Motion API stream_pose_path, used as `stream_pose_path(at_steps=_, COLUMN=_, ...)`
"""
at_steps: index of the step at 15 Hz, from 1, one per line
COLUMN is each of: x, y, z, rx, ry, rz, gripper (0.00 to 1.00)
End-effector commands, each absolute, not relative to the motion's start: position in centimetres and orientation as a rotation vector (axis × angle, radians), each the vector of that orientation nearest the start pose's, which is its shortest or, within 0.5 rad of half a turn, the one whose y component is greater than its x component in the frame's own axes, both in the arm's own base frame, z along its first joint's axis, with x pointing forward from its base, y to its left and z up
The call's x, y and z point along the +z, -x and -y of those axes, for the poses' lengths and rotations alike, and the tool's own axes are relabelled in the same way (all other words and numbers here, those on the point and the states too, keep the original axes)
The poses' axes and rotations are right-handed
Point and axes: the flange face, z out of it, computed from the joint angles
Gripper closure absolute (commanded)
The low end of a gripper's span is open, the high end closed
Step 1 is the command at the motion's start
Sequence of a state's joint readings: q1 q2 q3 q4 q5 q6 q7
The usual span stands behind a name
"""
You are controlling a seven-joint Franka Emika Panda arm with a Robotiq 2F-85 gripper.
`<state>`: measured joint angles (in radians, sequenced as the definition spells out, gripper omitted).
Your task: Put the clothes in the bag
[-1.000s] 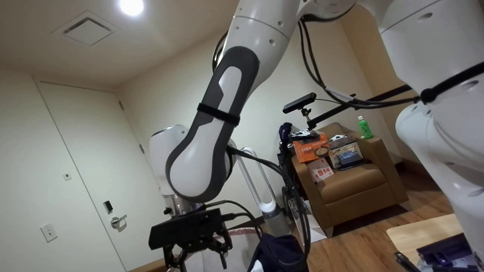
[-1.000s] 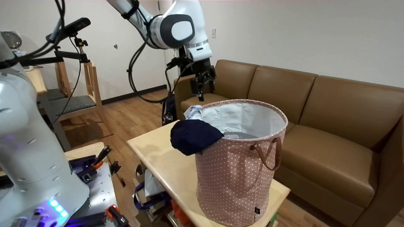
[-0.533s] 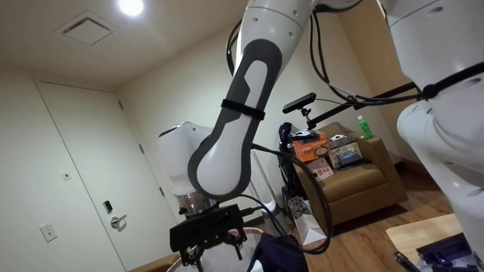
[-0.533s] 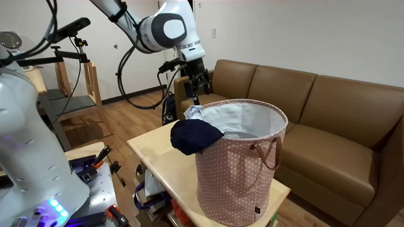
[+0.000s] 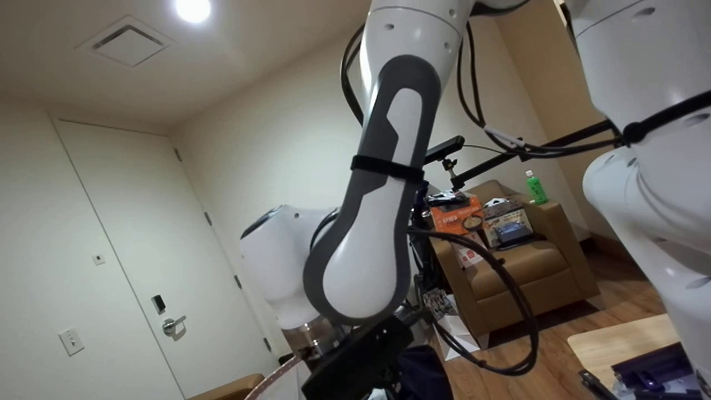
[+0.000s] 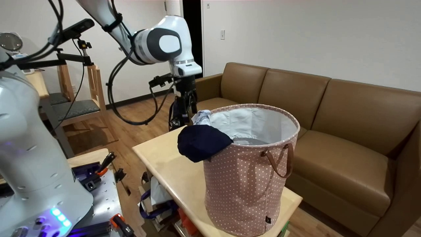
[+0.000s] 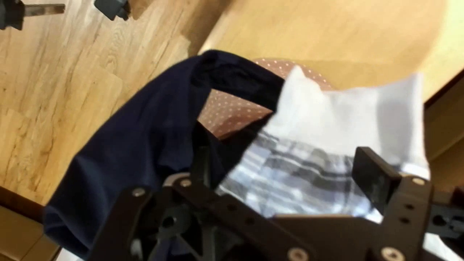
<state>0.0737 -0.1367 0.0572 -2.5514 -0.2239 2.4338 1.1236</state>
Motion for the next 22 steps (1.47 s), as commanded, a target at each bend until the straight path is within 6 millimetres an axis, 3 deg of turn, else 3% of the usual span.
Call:
stream_pose_path(at_steps=1, x=29.7, y=-40.8, z=-4.7, rx=-0.125, ry=3.032, rz=-1.286, gripper=0.00)
stream_pose_path(at_steps=2, x=29.0, y=-40.5, z=-4.5, rx=-0.121, ry=3.021, rz=-1.304, gripper=0.00)
stream_pose_path(at_steps=3, x=28.4, y=-40.5, z=-4.1, rx=-0.128, ry=2.996, rz=-1.317, gripper=0.25)
stream_pose_path(at_steps=4, x=28.2, y=-40.5, z=-3.7, rx=-0.138, ry=2.969, rz=-1.314, gripper=0.26)
stream_pose_path(at_steps=14, x=27.5, y=-40.7, z=-1.8, rx=-0.405, ry=2.858, rz=-1.465, gripper=0.93)
stream_pose_path(at_steps=18, x=27.8, y=-40.3, z=-0.7, rx=-0.554, ry=2.846, rz=-1.603, gripper=0.99)
stream_pose_path(at_steps=22, x=30.0, y=-39.7, z=-0.2, rx=-0.652, ry=2.685, rz=-1.691, gripper=0.94)
